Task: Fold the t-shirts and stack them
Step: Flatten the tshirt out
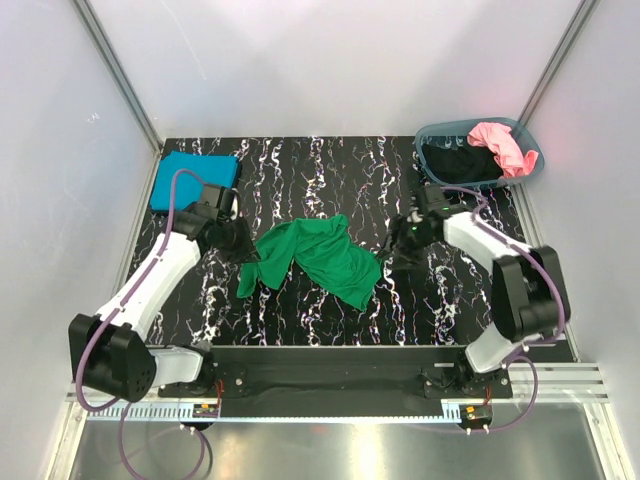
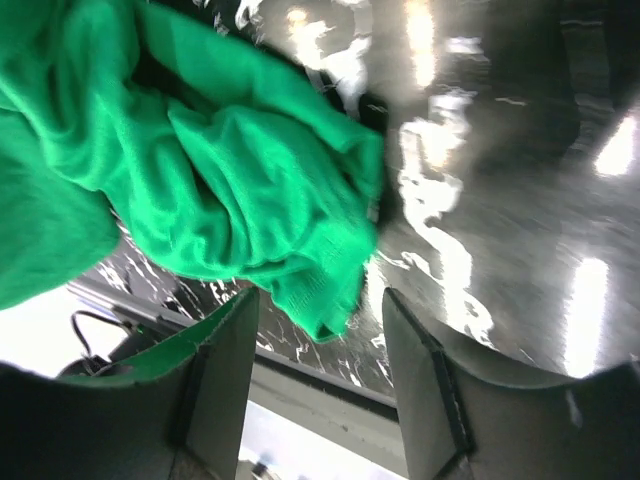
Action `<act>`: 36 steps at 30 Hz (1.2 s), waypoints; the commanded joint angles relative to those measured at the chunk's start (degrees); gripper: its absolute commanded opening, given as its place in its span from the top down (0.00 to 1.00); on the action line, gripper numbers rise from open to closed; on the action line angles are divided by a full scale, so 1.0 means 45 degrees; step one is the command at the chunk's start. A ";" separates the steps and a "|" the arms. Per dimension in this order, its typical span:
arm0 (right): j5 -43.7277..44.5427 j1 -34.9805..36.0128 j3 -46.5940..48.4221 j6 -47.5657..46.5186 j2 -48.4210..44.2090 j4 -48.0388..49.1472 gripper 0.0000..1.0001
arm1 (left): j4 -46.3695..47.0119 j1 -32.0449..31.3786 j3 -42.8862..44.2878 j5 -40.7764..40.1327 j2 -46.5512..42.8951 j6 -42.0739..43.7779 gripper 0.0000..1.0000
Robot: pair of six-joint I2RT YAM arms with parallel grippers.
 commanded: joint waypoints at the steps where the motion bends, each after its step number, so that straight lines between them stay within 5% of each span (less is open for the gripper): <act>1: -0.0123 0.0852 0.0313 0.0656 0.0637 0.1961 0.40 | 0.0491 0.0041 0.0304 0.0298 -0.0693 0.0246 1.00; 13: 0.0835 0.0893 -0.0647 0.1401 0.2551 0.3253 0.43 | 0.0256 0.0042 0.0773 0.0142 -0.0361 -0.0105 1.00; 14: 0.0815 0.0893 -0.0220 0.1303 0.2649 0.3059 0.47 | 0.0276 0.0042 0.0773 0.0161 -0.0361 -0.0184 1.00; 15: 0.0969 0.0893 0.0113 0.1148 0.2727 0.2767 0.72 | 0.0334 0.0042 0.0908 0.0142 -0.0342 -0.0223 1.00; 18: 0.2912 0.0835 0.2414 0.0192 0.2166 -0.0001 1.00 | 0.0102 0.0235 0.1881 -0.0363 -0.0011 -0.0418 1.00; 22: 0.6062 0.0271 0.6183 -0.0981 0.0680 -0.3850 1.00 | -0.1088 0.0647 0.6517 -0.1302 0.0614 -0.0399 1.00; 26: 0.8117 -0.0531 0.8939 -0.1080 -0.0785 -0.6838 1.00 | -0.1521 0.0667 0.8524 -0.1968 0.0403 -0.0477 1.00; 30: 0.8685 -0.1001 0.8946 -0.1276 -0.2248 -0.8152 1.00 | -0.1248 0.0667 0.6969 -0.1889 -0.0300 -0.0517 1.00; 36: 0.8143 -0.1021 0.5493 -0.0438 -0.3948 -0.8292 1.00 | -0.0468 0.0745 0.1842 -0.1036 -0.1258 -0.0244 1.00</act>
